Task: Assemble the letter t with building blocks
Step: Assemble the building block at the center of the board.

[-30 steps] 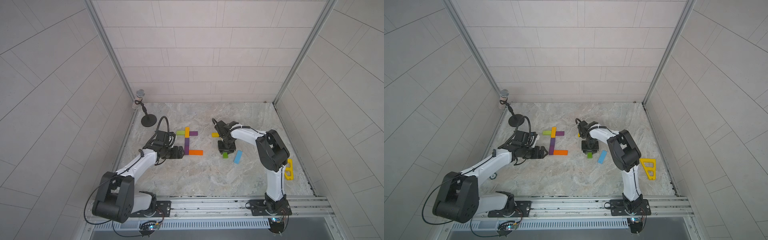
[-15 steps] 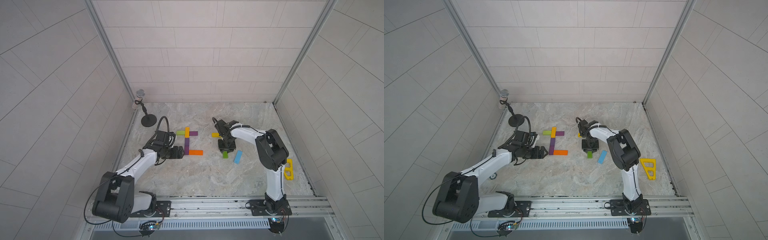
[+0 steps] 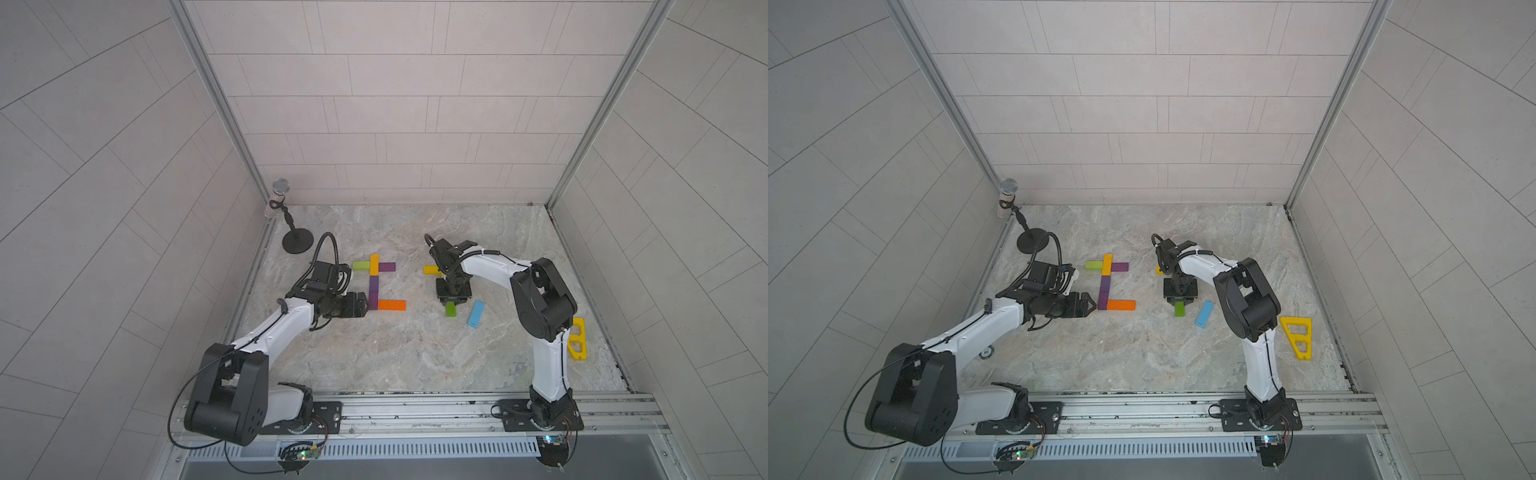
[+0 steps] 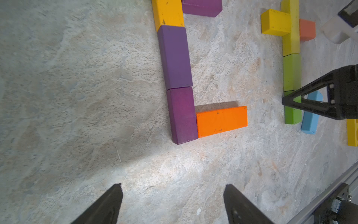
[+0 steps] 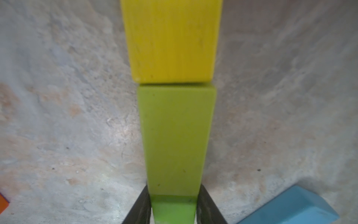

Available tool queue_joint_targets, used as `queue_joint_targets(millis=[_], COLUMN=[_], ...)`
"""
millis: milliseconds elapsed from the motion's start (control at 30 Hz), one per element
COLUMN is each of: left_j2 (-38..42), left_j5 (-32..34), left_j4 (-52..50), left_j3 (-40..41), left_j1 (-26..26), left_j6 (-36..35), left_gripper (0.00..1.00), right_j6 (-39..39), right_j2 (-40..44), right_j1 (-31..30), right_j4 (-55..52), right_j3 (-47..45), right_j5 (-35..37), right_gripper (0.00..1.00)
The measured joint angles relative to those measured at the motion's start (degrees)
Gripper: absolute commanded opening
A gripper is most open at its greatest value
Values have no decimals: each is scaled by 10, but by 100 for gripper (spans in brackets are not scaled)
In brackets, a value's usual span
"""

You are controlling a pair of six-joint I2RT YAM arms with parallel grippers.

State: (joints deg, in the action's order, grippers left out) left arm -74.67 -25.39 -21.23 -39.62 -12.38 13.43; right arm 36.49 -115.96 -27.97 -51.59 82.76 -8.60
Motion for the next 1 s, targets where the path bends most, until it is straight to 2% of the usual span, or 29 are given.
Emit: queue_joint_targets(millis=[133, 367, 633, 733, 867, 1000], left_j2=[0, 0, 0, 4, 23, 31], left_j5=[0, 0, -2, -6, -16, -27], left_j4=[0, 0, 0, 0, 4, 7], left_j3=[0, 0, 0, 0, 6, 8], left_j1=[0, 0, 0, 0, 0, 0], left_j6=[0, 0, -1, -2, -4, -4], left_gripper=[87, 87, 87, 87, 87, 87], right_j6=[0, -2, -9, -12, -21, -22], right_j2=[0, 0, 0, 0, 21, 83], right_j1=[0, 0, 0, 0, 0, 0], right_j4=[3, 10, 14, 11, 8, 6], right_j3=[1, 2, 3, 10, 17, 16], right_j5=[0, 0, 1, 12, 24, 41], right_gripper=[47, 64, 78, 100, 100, 100])
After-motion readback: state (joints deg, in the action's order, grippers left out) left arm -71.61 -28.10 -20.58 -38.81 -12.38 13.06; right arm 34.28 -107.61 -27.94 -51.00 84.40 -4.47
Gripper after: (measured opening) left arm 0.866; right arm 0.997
